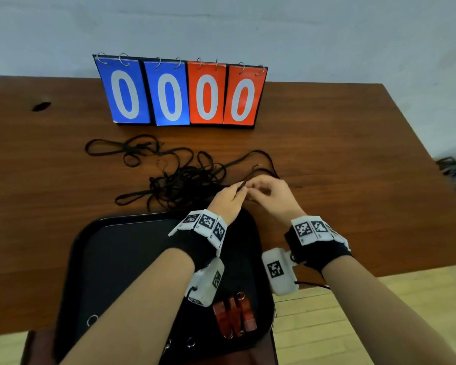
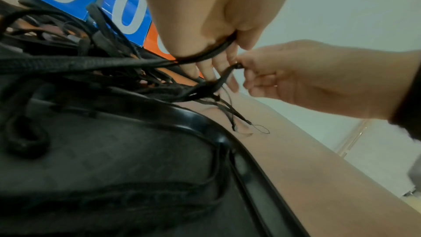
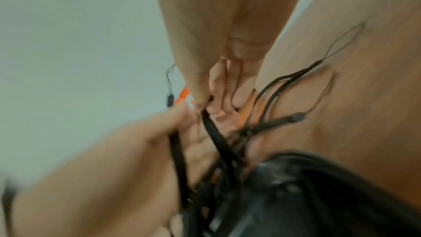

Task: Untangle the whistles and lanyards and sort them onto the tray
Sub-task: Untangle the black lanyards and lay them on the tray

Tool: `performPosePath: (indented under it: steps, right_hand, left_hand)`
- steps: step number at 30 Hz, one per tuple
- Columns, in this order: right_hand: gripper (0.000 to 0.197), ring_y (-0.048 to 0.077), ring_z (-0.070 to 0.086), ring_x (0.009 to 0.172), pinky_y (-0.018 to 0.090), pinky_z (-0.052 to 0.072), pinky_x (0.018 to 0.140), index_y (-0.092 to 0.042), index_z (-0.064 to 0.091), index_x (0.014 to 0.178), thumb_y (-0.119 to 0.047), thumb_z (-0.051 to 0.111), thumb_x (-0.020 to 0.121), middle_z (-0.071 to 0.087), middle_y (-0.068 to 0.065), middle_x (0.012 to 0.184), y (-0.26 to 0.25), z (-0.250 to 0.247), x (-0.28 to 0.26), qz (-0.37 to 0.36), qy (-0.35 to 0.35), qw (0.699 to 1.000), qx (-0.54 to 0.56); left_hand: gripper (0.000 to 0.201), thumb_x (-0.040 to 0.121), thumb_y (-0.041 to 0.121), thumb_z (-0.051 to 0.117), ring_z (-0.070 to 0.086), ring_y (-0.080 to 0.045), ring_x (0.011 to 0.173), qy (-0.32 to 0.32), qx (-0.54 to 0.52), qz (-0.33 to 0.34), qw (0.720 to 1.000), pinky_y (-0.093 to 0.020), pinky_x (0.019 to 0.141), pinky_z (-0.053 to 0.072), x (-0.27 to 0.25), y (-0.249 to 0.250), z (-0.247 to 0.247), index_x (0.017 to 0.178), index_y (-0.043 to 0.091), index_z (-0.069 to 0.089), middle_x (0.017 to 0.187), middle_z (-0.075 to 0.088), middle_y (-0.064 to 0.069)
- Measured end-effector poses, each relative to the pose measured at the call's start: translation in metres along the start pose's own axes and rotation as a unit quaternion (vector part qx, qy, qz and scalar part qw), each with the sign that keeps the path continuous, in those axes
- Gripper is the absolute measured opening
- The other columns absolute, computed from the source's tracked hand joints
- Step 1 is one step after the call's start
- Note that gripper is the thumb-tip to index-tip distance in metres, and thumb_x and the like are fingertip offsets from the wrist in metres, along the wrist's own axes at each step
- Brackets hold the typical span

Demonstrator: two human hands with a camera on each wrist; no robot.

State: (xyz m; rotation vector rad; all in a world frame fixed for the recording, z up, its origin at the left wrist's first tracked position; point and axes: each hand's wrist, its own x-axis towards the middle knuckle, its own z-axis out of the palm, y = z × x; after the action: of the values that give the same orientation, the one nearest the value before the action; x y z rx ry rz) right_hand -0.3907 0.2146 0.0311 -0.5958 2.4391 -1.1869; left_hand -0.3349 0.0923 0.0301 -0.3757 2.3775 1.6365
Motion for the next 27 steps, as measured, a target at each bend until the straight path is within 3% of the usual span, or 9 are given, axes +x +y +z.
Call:
performPosePath:
  steps: [2,3,5,7,11,16,22,25,27]
  right_hand:
    - [0.010,-0.004,0.057,0.076,-0.003,0.039,0.070,-0.015,0.063,0.086,-0.008,0.057,0.090,0.068,0.008,0.087,-0.011,-0.007,0.000,-0.002,0.012,0.999,0.049]
    - [0.010,-0.005,0.056,0.072,-0.003,0.039,0.068,-0.013,0.064,0.089,-0.008,0.055,0.091,0.066,0.005,0.083,-0.015,-0.010,0.001,0.002,0.004,0.998,0.067]
    - [0.015,-0.005,0.056,0.057,0.003,0.045,0.063,-0.010,0.064,0.093,-0.005,0.051,0.093,0.062,0.002,0.073,-0.023,-0.010,0.002,0.009,-0.020,0.993,0.118]
    - [0.018,-0.004,0.055,0.050,0.009,0.048,0.059,-0.008,0.063,0.094,-0.002,0.046,0.094,0.059,0.002,0.068,-0.029,-0.009,0.003,0.014,-0.006,0.984,0.180]
    - [0.023,0.005,0.062,0.064,0.017,0.053,0.068,-0.007,0.057,0.106,0.001,0.038,0.096,0.062,0.005,0.077,-0.034,-0.002,0.004,0.058,0.065,0.943,0.320]
    - [0.038,-0.013,0.063,0.076,0.006,0.049,0.076,0.000,0.054,0.121,0.014,0.041,0.088,0.064,-0.005,0.091,-0.053,0.026,-0.011,0.020,-0.100,0.961,0.257]
    - [0.009,-0.001,0.053,0.044,0.012,0.046,0.056,-0.014,0.060,0.098,-0.010,0.054,0.092,0.055,0.000,0.056,-0.065,0.038,-0.016,-0.001,-0.169,0.966,0.195]
    - [0.025,0.001,0.039,0.034,0.022,0.040,0.048,-0.018,0.060,0.070,-0.020,0.053,0.093,0.045,-0.011,0.038,-0.047,0.031,-0.017,0.039,-0.117,0.984,0.127]
    - [0.031,0.007,0.047,0.046,0.026,0.039,0.051,-0.021,0.059,0.063,-0.027,0.052,0.093,0.053,-0.007,0.051,-0.032,0.020,-0.018,0.084,-0.034,0.993,0.079]
  left_hand:
    - [0.029,0.101,0.020,0.031,0.051,-0.017,0.085,0.017,-0.020,0.004,1.000,-0.026,0.075,0.038,-0.001,0.003,0.001,0.102,0.009,0.058,0.085,0.056,0.003]
    - [0.030,0.100,0.020,0.031,0.049,-0.016,0.084,0.030,-0.031,0.004,0.999,-0.023,0.069,0.037,-0.002,0.004,0.001,0.106,0.007,0.057,0.079,0.051,0.008]
    - [0.031,0.100,0.021,0.032,0.048,-0.016,0.087,0.057,-0.048,0.007,0.997,-0.014,0.066,0.035,-0.002,0.005,-0.001,0.110,0.005,0.057,0.076,0.047,0.011]
    - [0.031,0.100,0.020,0.032,0.048,-0.015,0.084,0.087,-0.060,0.024,0.994,-0.014,0.064,0.034,-0.005,0.003,-0.005,0.082,0.014,0.056,0.073,0.047,0.010]
    - [0.041,0.100,0.022,0.029,0.047,-0.005,0.066,0.169,-0.122,0.040,0.977,0.000,0.062,0.035,-0.014,0.002,-0.018,0.062,0.019,0.044,0.063,0.048,0.004]
    - [0.041,0.101,0.023,0.028,0.033,-0.002,0.033,0.192,-0.236,0.050,0.951,-0.014,0.047,0.034,-0.024,0.020,-0.036,0.063,0.014,0.042,0.029,0.036,0.007]
    - [0.039,0.100,0.030,0.028,0.020,-0.001,0.026,0.218,-0.290,0.031,0.931,-0.014,0.031,0.018,-0.040,0.027,-0.062,0.065,0.016,0.038,0.030,0.031,0.009]
    - [0.040,0.100,0.031,0.029,0.021,-0.001,0.025,0.267,-0.277,0.005,0.923,-0.012,0.030,0.017,-0.047,0.022,-0.076,0.064,0.017,0.037,0.044,0.032,0.005]
    - [0.040,0.100,0.031,0.030,0.026,-0.003,0.030,0.320,-0.266,-0.011,0.909,-0.017,0.035,0.023,-0.049,0.015,-0.088,0.063,0.018,0.037,0.051,0.032,0.002]
